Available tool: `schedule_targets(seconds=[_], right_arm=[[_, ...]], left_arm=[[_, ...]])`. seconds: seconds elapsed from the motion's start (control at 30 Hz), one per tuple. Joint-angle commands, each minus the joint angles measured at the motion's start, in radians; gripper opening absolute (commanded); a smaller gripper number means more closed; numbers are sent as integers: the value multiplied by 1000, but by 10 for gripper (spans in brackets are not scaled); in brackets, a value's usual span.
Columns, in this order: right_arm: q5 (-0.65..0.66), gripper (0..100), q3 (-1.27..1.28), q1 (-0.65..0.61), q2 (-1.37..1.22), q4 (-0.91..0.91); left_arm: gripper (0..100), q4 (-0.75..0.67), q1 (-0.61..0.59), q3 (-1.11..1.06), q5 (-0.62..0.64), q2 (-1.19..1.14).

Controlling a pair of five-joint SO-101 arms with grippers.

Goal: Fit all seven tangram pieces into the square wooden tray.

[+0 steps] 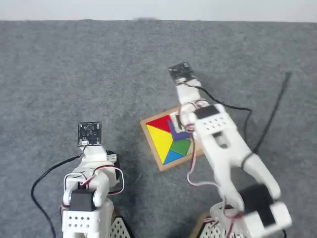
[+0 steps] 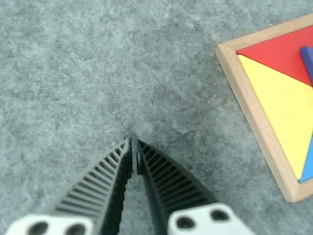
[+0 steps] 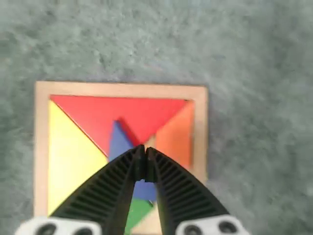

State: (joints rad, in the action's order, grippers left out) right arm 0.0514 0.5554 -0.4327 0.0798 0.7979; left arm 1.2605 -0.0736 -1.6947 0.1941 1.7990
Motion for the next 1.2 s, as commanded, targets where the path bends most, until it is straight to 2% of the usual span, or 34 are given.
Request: schedule_targets(seconds=[0.0, 0.23, 0.47, 0.77, 1.17], right_arm=[[-40, 7, -143, -10, -113, -16], [-184, 7, -199, -18, -194, -18], [-137, 7, -164, -81, -194, -15], [-89, 7, -129, -84, -191, 18], [-29, 7, 18, -120, 13, 48]], left_arm=[[14, 2, -6, 12, -11, 20], [14, 2, -6, 12, -11, 20], [14, 2, -6, 12, -11, 20], [14, 2, -6, 12, -11, 20], [14, 2, -6, 12, -11, 20]])
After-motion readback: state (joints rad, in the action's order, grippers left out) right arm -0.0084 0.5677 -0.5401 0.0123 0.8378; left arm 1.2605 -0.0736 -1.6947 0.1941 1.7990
